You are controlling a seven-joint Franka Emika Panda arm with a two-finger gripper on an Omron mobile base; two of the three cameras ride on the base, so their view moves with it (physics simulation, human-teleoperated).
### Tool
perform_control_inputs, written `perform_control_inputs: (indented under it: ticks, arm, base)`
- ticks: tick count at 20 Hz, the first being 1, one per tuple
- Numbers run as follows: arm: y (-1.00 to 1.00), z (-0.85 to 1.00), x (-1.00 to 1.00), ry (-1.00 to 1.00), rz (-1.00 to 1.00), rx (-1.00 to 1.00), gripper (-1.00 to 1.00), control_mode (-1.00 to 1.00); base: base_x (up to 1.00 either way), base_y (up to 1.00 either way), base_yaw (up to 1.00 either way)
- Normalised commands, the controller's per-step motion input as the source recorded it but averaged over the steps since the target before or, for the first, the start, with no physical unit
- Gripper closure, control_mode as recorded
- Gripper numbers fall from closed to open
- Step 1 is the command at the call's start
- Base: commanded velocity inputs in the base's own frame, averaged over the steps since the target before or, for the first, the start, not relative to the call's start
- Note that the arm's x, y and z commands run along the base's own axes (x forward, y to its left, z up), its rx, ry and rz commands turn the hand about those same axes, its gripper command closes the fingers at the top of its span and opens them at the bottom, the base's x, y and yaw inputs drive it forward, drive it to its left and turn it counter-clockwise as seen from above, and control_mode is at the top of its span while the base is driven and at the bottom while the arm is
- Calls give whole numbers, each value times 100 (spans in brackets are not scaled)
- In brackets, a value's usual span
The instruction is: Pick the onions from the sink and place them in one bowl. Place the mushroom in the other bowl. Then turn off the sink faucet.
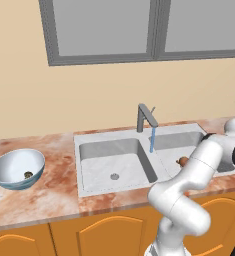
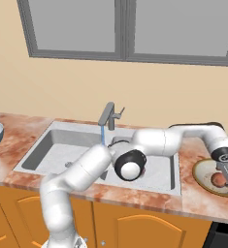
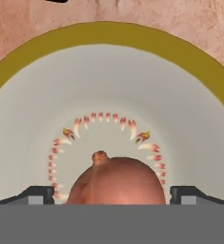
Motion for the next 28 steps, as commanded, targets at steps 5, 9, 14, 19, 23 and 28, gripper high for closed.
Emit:
perform_control_inputs:
  ticks: [5,9,14,19,23,28]
  arm:
    - [1,8,3,0,6,0,-100,-100]
    - [18,48,-1,-2,6,0,-100,-100]
    - [45,69,-10,-2,3,-3,-100,-100]
    - [86,50,-28,0,8,-8,-100,-100]
    - [100,36,-29,0,12,-11,-100,-100]
    - [100,15,-16,3,16,-12,-100,-100]
  base:
    - [0,0,0]
    - [0,0,0]
    - [0,0,0]
    - [0,0,0]
    - [0,0,0]
    - [0,0,0]
